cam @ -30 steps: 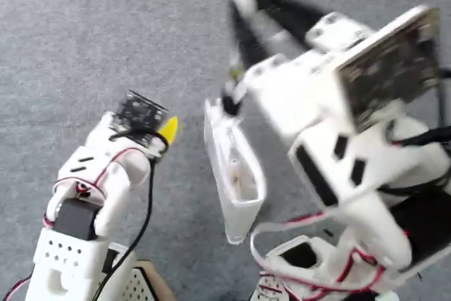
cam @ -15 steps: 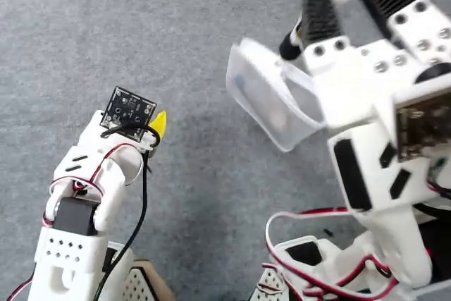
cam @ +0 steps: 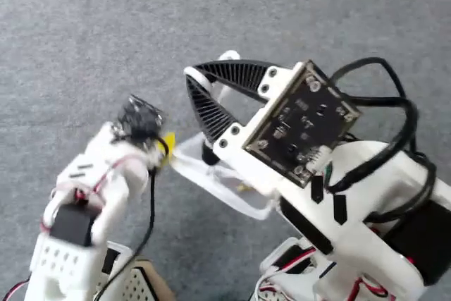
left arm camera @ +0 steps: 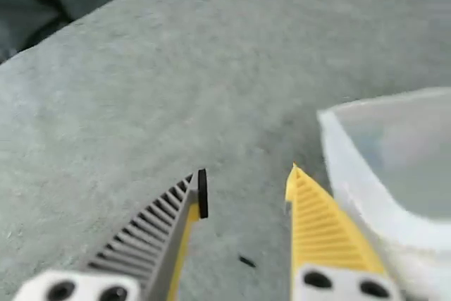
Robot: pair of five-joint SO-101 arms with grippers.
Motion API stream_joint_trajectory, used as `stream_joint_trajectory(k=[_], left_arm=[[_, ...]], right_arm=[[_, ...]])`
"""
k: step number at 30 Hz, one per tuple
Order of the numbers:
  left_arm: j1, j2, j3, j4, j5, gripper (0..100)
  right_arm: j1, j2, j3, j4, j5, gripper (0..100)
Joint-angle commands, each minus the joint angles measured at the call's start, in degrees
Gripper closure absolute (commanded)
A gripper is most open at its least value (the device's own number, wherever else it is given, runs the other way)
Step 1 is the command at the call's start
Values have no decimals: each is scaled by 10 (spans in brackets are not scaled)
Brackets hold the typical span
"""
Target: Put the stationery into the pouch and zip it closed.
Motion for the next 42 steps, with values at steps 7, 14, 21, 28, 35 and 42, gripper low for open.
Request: stream_joint_trajectory(k=[7,14,21,28,35,42], left_arm=[[36,-200,26,107,-84,792],[-34,-251,69,105,-128,792],[-15,-249,116,81,-126,739],[76,-249,107,75,-98,709],[152,-249,95,78,-100,709],[225,-249,110,74,-103,774]], right_arm=[[52,-32,-15,0,5,987],[51,-37,-13,4,2,987],[-4,-36,-2,26,-35,987],[-33,-36,30,35,-34,987],[-33,-36,31,36,-34,987],[-33,-37,44,46,-35,987]])
